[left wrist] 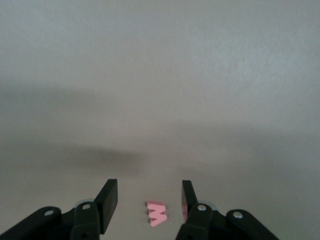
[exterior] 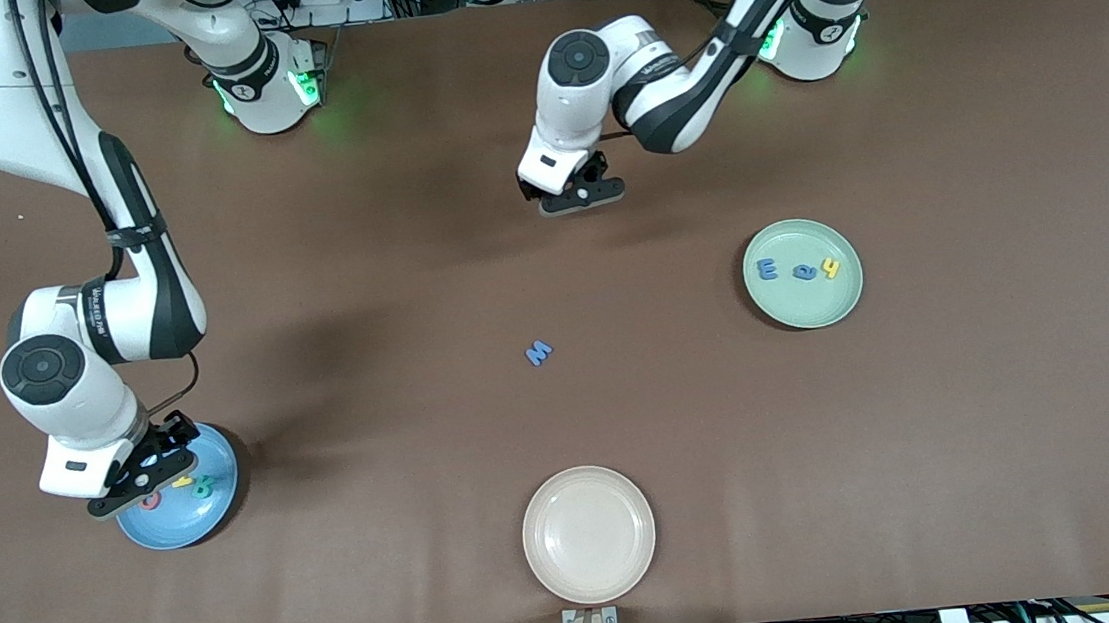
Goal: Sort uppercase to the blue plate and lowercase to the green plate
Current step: 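Carry the yellow H to the blue plate and release it, then grasp the pink lowercase w with the left gripper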
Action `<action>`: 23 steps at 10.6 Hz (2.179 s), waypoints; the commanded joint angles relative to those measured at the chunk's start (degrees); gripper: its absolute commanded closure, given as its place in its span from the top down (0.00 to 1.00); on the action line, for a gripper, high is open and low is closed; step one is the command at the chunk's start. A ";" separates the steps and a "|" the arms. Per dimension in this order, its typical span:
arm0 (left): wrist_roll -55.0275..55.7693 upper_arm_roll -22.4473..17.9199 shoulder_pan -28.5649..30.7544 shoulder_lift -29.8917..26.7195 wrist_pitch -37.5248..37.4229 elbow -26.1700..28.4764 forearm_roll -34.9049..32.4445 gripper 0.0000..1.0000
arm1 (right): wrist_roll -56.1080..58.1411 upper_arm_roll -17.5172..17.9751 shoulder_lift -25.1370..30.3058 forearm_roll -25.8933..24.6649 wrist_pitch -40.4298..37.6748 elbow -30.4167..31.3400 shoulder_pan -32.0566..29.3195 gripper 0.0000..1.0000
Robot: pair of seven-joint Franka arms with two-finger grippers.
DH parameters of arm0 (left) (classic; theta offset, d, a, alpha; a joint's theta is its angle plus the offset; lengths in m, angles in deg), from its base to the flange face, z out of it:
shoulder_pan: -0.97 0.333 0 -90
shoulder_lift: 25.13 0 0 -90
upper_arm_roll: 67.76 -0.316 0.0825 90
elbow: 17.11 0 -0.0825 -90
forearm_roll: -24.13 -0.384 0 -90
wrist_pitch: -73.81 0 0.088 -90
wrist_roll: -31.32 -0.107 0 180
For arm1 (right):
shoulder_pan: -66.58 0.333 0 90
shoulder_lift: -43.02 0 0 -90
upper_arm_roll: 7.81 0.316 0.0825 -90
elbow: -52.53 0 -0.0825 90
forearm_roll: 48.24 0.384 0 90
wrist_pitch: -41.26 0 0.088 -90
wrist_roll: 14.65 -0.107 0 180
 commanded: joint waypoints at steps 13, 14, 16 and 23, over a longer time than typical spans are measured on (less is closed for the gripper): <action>17.83 -1.10 -7.61 6.36 6.72 1.88 -12.82 0.60 | -1.10 1.00 -2.19 -0.10 -0.31 -0.58 -1.33 1.00; 19.58 -1.10 -7.61 6.89 6.73 2.05 -15.01 0.59 | -1.18 1.00 -2.36 -0.10 -0.31 -0.58 -1.33 1.00; 22.84 -1.10 -7.70 7.42 6.73 2.14 -17.57 0.57 | -1.19 1.00 -2.45 -0.01 -0.22 -0.67 -1.85 1.00; 24.87 -1.45 -9.55 10.15 6.90 1.18 -18.02 0.56 | -1.19 1.00 -2.45 -0.01 -0.04 -0.67 -1.86 1.00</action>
